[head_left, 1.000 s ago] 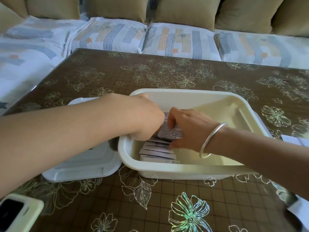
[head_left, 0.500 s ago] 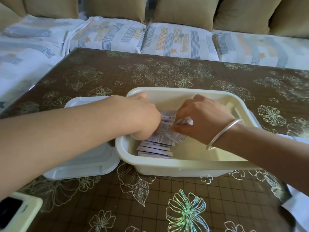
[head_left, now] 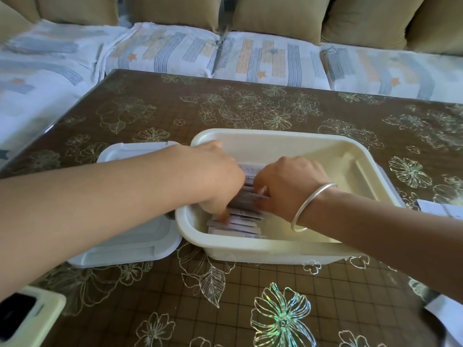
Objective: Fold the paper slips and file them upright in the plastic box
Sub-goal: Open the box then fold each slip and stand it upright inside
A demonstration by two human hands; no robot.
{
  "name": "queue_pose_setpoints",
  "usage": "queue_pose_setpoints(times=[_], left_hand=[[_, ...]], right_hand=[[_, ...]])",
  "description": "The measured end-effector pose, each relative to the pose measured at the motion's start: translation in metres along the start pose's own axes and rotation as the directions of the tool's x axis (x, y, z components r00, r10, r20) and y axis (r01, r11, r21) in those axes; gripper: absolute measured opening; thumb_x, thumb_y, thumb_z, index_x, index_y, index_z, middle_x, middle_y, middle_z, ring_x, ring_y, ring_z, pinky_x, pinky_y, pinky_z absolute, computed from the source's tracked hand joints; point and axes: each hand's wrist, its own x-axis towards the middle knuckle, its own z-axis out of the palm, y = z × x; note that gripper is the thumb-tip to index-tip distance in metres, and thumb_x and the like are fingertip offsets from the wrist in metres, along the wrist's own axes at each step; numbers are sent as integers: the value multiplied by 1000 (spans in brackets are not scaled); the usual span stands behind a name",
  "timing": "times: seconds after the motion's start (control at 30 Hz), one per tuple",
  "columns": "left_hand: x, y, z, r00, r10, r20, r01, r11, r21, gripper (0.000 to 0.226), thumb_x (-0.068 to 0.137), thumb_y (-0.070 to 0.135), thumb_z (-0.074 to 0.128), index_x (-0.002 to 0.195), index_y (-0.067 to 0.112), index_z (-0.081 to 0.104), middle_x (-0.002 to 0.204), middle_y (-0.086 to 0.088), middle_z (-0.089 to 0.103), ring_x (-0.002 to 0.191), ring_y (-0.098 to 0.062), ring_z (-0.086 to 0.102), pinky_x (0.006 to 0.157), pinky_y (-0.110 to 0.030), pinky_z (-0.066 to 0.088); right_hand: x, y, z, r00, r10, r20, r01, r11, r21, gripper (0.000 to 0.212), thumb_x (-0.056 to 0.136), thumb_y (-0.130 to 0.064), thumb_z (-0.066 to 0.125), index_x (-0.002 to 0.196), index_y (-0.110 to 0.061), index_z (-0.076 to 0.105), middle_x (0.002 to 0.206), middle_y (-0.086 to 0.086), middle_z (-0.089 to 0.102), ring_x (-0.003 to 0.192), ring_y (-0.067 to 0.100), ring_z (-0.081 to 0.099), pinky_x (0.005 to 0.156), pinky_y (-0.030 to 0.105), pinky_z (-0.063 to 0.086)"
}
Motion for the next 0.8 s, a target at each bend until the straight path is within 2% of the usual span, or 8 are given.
queue_pose_setpoints(times=[0.1,0.2,0.33,0.43,0.5,0.57,0.7,0.8], left_hand=[[-1,1,-4,1000,7,-15,-8,998,-56,51,78,76,54,66,29,43,72,9,52,72,-13,47,82,-32,35],[-1,-2,-1,995,20,-95,-31,994,-108,53,77,73,61,59,28,38,62,9,48,59,-11,43,75,-32,43],[-2,-5,7,977,3,-215,-27,994,-109,46,81,59,67,60,27,42,64,9,45,58,-13,43,67,-30,43],[-3,-7,9,970,15,-241,-50,989,-139,42,80,57,69,62,28,46,67,11,49,69,-16,52,71,-32,49],[-4,-9,9,969,26,-246,-69,984,-165,38,79,54,71,63,28,50,68,11,54,71,-16,57,75,-34,53],[-4,-10,9,971,36,-236,-77,983,-168,36,79,52,72,63,28,51,70,10,58,72,-16,60,77,-36,54],[-6,-9,7,975,40,-217,-76,984,-159,32,78,52,72,67,28,55,71,9,59,73,-16,60,72,-34,53],[-6,-8,11,963,22,-269,-62,988,-143,27,77,50,74,81,25,63,77,5,60,72,-17,56,61,-31,43]], right_hand=[[3,-4,3,998,-53,16,54,997,-49,20,94,-35,56,111,-30,64,110,1,64,102,28,61,71,28,37],[7,-5,3,992,-100,75,103,994,-37,22,95,-31,52,113,-33,65,106,1,64,98,27,62,70,27,38],[6,1,0,965,-128,230,79,974,210,21,87,-30,63,106,-34,68,91,-6,70,78,18,65,79,29,54],[3,11,-9,966,-32,257,-58,940,336,12,85,-34,67,90,-23,66,80,-3,74,60,10,65,67,27,57],[2,21,-16,958,83,275,-155,956,251,21,88,-37,63,83,-16,67,75,1,72,60,15,67,63,28,58],[4,28,-13,943,150,296,-188,977,102,17,90,-28,62,83,-13,68,73,1,71,59,15,67,64,27,59],[10,18,8,914,69,399,-100,993,58,10,91,-13,55,90,-14,65,81,-1,66,50,6,55,48,17,46],[16,5,14,931,12,365,-53,993,103,17,93,-16,50,85,-14,64,78,-1,64,51,9,53,58,22,52]])
